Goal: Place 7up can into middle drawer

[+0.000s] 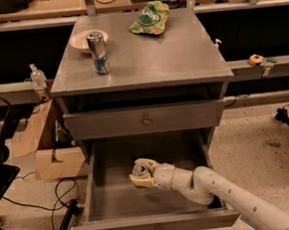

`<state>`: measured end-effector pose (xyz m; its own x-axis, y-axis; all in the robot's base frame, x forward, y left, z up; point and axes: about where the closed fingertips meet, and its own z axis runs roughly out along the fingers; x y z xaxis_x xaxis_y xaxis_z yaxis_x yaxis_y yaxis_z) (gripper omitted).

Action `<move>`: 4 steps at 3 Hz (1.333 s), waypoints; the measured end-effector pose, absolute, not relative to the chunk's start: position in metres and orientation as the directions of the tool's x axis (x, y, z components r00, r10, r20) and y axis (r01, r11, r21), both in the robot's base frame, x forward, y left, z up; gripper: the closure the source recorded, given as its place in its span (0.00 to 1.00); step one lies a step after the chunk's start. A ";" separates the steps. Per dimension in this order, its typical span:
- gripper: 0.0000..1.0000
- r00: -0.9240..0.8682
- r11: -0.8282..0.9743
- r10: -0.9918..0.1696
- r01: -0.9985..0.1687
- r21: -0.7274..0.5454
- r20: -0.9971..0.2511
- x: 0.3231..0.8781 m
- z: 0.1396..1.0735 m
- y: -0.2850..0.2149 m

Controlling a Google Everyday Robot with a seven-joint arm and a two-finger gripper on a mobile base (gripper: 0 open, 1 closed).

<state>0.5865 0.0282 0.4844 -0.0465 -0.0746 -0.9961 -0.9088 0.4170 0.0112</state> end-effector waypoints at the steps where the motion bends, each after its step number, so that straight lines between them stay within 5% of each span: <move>1: 1.00 -0.019 0.437 -0.073 -0.899 -0.014 -0.997 0.589 0.462 0.041; 4: 0.36 -0.026 0.426 -0.061 -0.905 -0.003 -0.998 0.584 0.458 0.051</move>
Offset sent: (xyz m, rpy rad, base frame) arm 0.0021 0.0098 -0.0177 -0.0072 -0.0228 -0.0135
